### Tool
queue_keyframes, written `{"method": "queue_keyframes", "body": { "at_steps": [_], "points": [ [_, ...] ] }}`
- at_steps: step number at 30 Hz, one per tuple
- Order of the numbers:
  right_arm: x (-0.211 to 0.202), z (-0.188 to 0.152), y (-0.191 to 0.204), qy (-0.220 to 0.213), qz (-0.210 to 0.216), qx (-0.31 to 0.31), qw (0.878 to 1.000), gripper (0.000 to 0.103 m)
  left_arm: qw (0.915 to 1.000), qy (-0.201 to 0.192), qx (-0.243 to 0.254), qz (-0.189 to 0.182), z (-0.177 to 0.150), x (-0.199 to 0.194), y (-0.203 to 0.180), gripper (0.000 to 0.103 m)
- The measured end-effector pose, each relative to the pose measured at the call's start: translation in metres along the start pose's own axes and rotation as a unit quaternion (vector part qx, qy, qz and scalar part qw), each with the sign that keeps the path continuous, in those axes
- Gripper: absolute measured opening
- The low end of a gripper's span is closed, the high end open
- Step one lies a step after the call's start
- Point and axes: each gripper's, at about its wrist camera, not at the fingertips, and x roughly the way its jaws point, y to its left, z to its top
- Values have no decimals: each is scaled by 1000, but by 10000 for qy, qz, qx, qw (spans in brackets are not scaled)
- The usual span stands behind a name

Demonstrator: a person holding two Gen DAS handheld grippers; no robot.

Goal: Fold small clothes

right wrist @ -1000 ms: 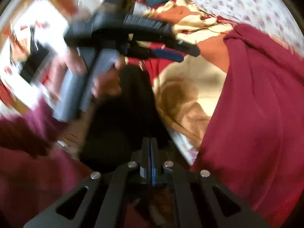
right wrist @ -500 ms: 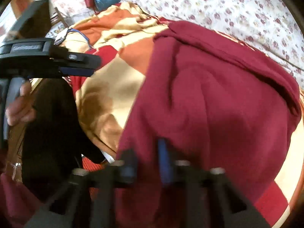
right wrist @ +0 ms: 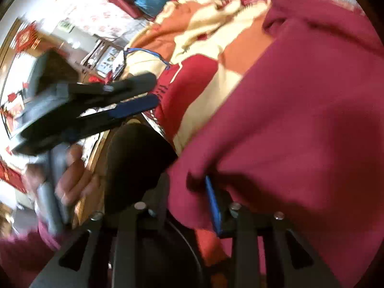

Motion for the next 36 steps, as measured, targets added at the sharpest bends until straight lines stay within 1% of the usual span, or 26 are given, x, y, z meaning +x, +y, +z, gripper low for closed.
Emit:
{"method": "queue_keyframes", "body": {
  "at_steps": [1, 2, 3, 4, 6, 8, 10, 12, 13, 16, 17, 19, 20, 21, 23, 24, 26, 27, 29, 33, 36],
  "points": [
    [-14, -6, -2, -31, -163, -66, 9998, 35, 10000, 78, 40, 16, -2, 6, -1, 40],
    [-37, -17, -9, -84, -332, -45, 9994, 36, 9999, 152, 59, 31, -4, 11, -1, 40],
    [-54, -24, -15, -148, -416, 20, 9990, 42, 9996, 269, 90, 54, -6, 18, -1, 40],
    [-77, -36, -23, -242, -600, 136, 9978, 50, 9992, 372, 133, 84, -8, 23, -1, 40],
    [-106, -54, -39, -287, -1035, 317, 9937, 60, 9978, 560, 302, 166, -13, 32, -3, 40],
    [-126, -76, -55, -164, -1487, 525, 9874, 61, 9958, 729, 501, 245, -20, 35, -4, 40],
    [-132, -97, -70, 61, -1637, 795, 9833, 61, 9946, 831, 568, 250, -24, 35, -3, 40],
    [-128, -115, -82, 250, -1635, 1044, 9807, 61, 9937, 935, 568, 228, -27, 33, 1, 42],
    [-122, -124, -88, 347, -1611, 1163, 9794, 61, 9933, 989, 548, 245, -29, 33, 4, 45],
    [-98, -137, -99, 486, -1405, 1460, 9780, 63, 9918, 1122, 417, 445, -33, 35, 16, 46],
    [-84, -142, -101, 662, -1300, 1512, 9777, 64, 9917, 1128, 386, 480, -34, 34, 18, 46],
    [-66, -147, -102, 838, -1394, 1400, 9767, 64, 9918, 1125, 339, 498, -34, 33, 20, 46],
    [-56, -147, -103, 829, -1576, 1349, 9747, 64, 9918, 1140, 323, 484, -35, 35, 20, 47],
    [-51, -148, -104, 799, -1581, 1376, 9745, 64, 9914, 1176, 324, 463, -36, 37, 20, 47],
    [-42, -148, -113, 668, -1317, 1561, 9766, 64, 9898, 1295, 333, 487, -40, 43, 22, 49],
    [-40, -148, -115, 597, -1280, 1617, 9767, 63, 9886, 1378, 312, 511, -43, 47, 22, 49],
    [-40, -148, -117, 497, -1279, 1623, 9771, 37, 9874, 1471, 304, 497, -47, 50, 23, 49],
    [-45, -149, -116, 397, -1257, 1594, 9784, 9, 9871, 1493, 308, 493, -48, 49, 23, 49],
    [-61, -151, -108, 219, -1175, 1484, 9817, 7, 9872, 1504, 267, 465, -48, 47, 24, 49],
    [-93, -157, -86, 90, -1210, 1144, 9860, 7, 9876, 1515, 157, 371, -50, 47, 29, 51],
    [-118, -157, -84, -39, -1161, 1207, 9859, 7, 9863, 1624, 59, 271, -53, 58, 30, 52]
  ]
}}
